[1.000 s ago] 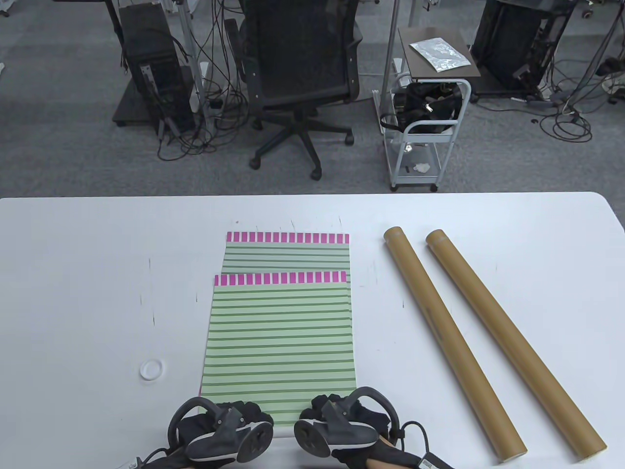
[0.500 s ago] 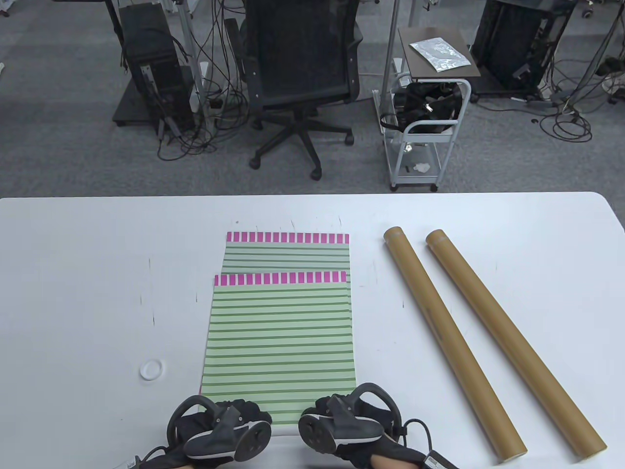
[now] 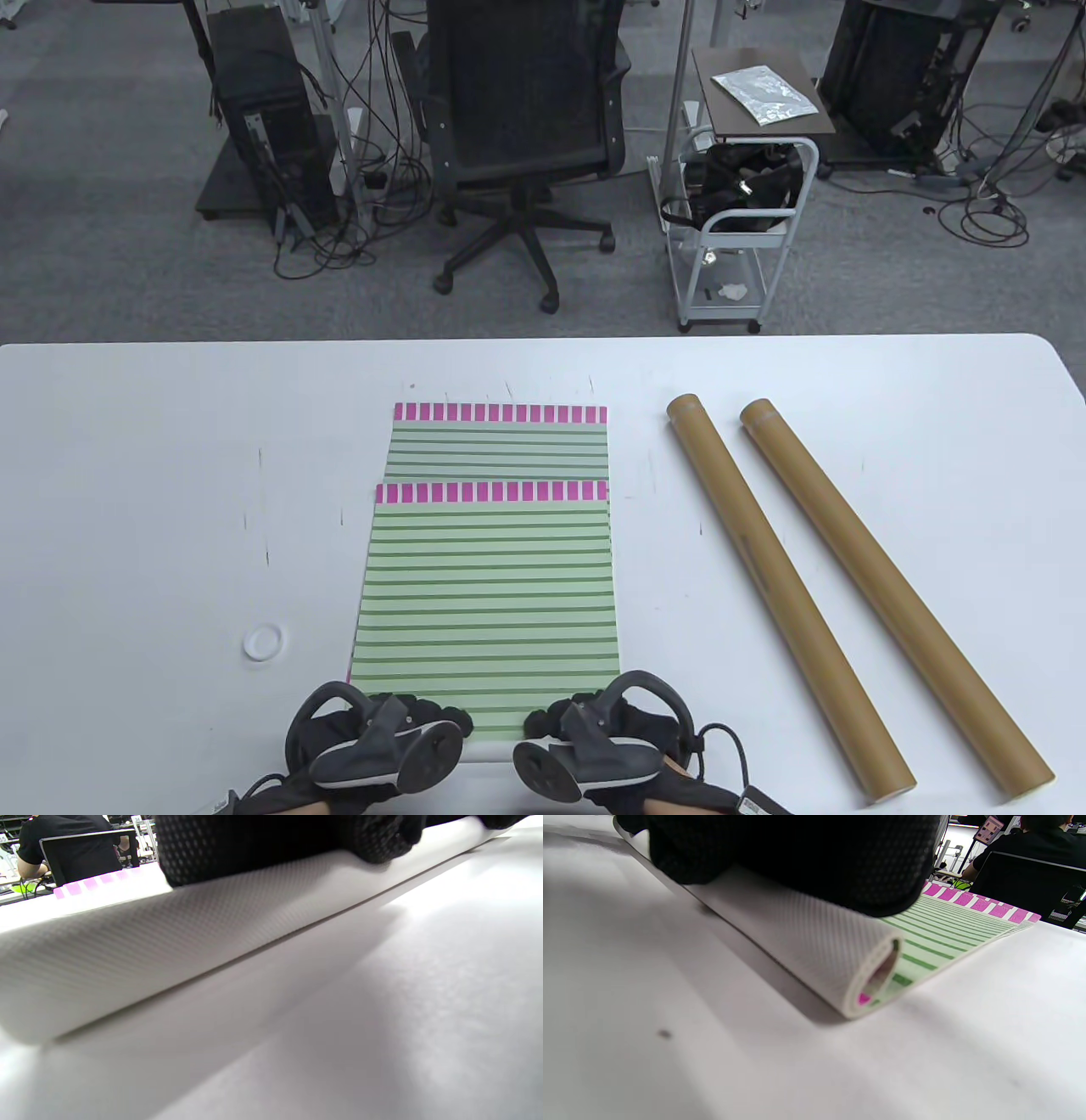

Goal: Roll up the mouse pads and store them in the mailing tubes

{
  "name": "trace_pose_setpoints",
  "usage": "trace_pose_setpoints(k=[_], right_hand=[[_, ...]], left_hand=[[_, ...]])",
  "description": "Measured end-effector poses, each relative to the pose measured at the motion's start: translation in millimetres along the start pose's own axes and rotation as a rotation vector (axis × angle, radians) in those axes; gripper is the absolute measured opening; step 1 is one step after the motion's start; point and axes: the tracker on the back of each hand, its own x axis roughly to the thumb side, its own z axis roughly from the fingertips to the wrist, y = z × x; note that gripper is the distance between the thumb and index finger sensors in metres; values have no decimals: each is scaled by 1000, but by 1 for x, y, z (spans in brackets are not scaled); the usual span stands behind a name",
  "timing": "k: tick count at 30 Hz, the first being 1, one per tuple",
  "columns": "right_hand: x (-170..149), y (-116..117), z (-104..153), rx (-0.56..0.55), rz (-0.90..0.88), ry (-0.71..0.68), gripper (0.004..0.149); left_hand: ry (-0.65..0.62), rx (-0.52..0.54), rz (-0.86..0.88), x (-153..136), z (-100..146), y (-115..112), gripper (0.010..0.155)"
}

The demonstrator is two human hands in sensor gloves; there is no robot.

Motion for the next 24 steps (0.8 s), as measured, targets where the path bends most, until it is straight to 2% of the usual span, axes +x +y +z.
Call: trace_pose_setpoints(k=[4,6,8,11,18,24], right_hand=[[1,-1,0,9,19,-6,55],[1,-1,0,11,20,-4,54],[1,-3,1,9,14,3,54],[-2,-1,2,9,-3,17,54],[-4,-3,4,-39,-11,12,46],[-6,-2,5,-42,-22,21,52]], left_hand=[[-12,44,-95,8,5,-1,44],[-31,45,-92,10,6,0,45],[-42,36,-77,11,6,0,57],[-19,102,-164,13,6,-1,51],[24,58,-64,7,0,-1,44],[65,58,-48,2,-3,-1,43]])
